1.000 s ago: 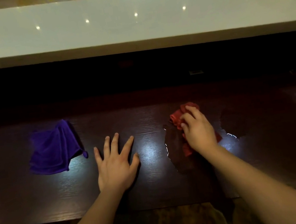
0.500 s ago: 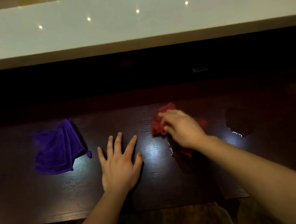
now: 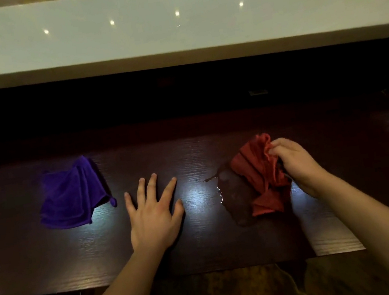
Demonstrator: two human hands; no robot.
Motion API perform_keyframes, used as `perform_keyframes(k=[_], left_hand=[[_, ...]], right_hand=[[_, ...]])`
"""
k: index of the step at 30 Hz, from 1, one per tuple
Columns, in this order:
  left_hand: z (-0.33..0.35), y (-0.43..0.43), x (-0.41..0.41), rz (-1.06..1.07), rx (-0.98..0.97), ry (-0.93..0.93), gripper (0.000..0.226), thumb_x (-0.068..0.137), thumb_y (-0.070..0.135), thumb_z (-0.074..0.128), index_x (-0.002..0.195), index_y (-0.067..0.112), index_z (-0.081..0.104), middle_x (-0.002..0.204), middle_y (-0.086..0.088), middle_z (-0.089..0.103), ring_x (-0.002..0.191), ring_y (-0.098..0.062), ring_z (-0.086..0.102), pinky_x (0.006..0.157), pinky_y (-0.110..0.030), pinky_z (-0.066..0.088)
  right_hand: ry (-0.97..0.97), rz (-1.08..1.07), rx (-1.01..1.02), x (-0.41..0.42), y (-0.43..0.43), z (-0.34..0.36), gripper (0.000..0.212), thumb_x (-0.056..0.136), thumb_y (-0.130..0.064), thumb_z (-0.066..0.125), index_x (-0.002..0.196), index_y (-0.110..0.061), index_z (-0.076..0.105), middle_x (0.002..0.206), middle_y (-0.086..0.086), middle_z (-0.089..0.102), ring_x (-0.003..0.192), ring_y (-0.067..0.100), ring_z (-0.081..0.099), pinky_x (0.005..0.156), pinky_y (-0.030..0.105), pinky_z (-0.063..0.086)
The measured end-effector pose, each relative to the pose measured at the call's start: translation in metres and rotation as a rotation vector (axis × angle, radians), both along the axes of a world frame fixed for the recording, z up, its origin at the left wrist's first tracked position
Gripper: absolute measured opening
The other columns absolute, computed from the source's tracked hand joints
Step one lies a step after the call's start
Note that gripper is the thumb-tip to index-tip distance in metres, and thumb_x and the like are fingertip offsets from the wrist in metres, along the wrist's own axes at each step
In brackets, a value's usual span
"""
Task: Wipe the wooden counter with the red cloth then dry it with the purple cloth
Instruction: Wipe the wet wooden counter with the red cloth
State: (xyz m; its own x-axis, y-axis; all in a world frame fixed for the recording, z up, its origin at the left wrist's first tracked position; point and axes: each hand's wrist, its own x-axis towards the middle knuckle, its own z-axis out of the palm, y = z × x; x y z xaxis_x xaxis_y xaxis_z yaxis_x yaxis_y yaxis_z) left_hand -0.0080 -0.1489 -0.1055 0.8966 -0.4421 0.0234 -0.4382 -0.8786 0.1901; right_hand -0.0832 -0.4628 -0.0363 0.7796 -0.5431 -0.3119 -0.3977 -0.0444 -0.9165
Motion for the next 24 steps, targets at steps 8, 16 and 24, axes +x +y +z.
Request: perform_keyframes(k=[8, 16, 24], left_hand=[[-0.001, 0.000, 0.001, 0.004, 0.000, -0.006, 0.057, 0.092, 0.057, 0.027, 0.147, 0.043, 0.028, 0.159, -0.007, 0.026, 0.149, -0.029, 0.009, 0.116, -0.062, 0.004], [0.001, -0.001, 0.000, 0.003, -0.003, -0.008, 0.056, 0.093, 0.055, 0.027, 0.147, 0.043, 0.028, 0.159, -0.008, 0.025, 0.149, -0.029, 0.009, 0.116, -0.063, 0.005], [0.006, -0.003, -0.003, 0.015, -0.009, -0.002, 0.057, 0.092, 0.054, 0.027, 0.147, 0.041, 0.033, 0.159, -0.008, 0.027, 0.148, -0.029, 0.011, 0.116, -0.062, 0.005]], right_hand=[[0.196, 0.582, -1.034, -0.011, 0.016, -0.032, 0.055, 0.093, -0.050, 0.048, 0.144, -0.033, 0.039, 0.160, -0.001, 0.023, 0.146, 0.024, 0.021, 0.115, 0.044, 0.026], [0.159, 0.750, -1.188, -0.100, 0.035, -0.054, 0.054, 0.098, -0.058, 0.021, 0.149, -0.042, 0.021, 0.163, -0.009, 0.006, 0.149, 0.017, 0.005, 0.110, 0.040, 0.029], [0.300, 0.516, -0.999, 0.044, 0.027, -0.050, 0.052, 0.095, -0.058, 0.030, 0.146, -0.046, 0.025, 0.163, -0.009, 0.004, 0.149, 0.021, 0.001, 0.118, 0.048, 0.015]])
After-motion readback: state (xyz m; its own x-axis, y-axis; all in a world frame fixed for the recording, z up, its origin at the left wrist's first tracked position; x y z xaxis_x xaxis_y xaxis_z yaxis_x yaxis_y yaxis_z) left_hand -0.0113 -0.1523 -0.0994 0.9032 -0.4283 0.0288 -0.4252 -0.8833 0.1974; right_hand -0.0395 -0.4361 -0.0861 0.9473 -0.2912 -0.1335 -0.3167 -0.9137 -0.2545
